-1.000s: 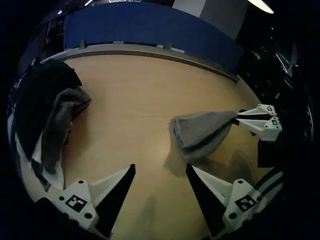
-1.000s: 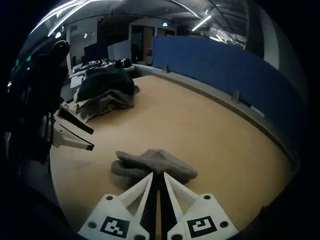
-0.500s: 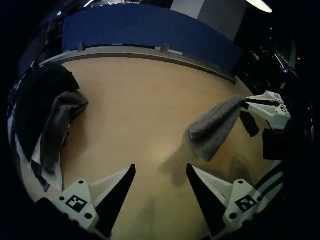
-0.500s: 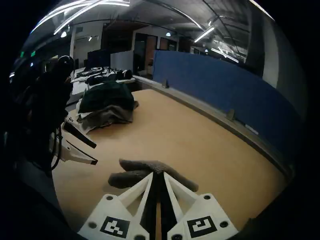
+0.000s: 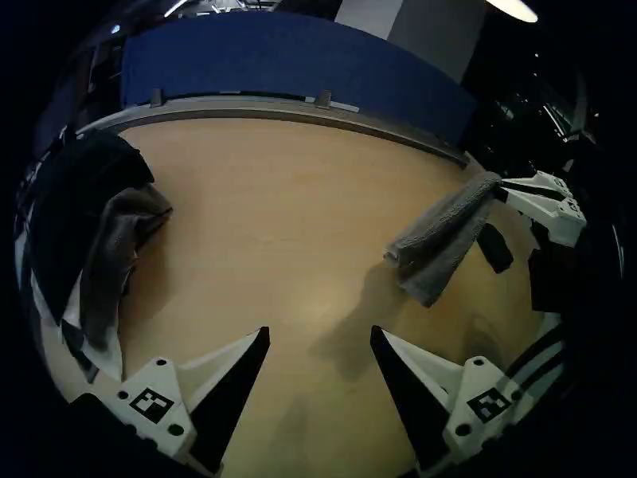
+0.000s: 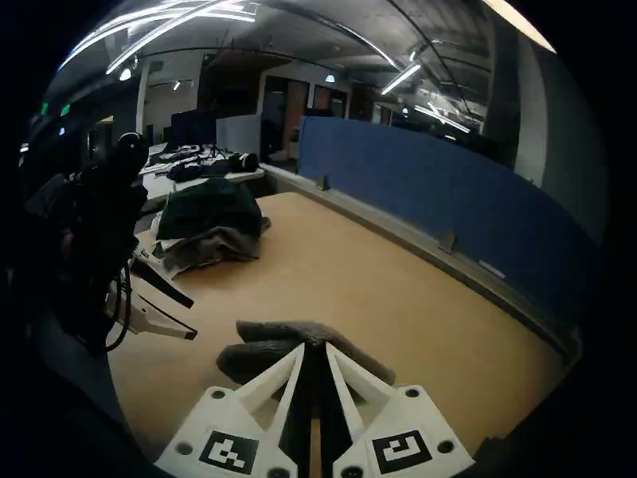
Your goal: Fold towel
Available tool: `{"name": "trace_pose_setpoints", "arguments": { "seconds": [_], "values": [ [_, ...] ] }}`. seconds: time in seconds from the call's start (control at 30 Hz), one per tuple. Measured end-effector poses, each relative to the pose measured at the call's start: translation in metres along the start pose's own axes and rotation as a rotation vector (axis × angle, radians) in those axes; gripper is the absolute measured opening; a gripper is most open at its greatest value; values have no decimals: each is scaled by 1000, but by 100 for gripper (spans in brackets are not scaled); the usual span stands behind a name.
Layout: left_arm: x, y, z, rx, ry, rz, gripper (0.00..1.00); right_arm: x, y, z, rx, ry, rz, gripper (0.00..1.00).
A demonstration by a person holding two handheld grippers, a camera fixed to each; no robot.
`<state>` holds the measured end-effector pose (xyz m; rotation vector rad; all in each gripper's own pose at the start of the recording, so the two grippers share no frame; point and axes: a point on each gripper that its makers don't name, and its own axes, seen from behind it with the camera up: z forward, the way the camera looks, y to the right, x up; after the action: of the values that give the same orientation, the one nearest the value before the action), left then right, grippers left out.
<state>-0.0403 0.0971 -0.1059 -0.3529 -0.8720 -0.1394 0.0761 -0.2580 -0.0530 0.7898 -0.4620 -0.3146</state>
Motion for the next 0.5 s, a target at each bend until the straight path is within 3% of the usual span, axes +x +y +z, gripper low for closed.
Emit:
{"name": "trace_pose_setpoints", "arguments": {
  "seconds": [0.27, 0.5],
  "values": [
    [4, 4, -1, -1, 4, 10, 94, -1, 13, -13, -28, 9, 11, 3],
    [7, 9, 2, -3, 4, 17, 94, -9, 42, -32, -80, 5, 25, 3]
  ]
}}
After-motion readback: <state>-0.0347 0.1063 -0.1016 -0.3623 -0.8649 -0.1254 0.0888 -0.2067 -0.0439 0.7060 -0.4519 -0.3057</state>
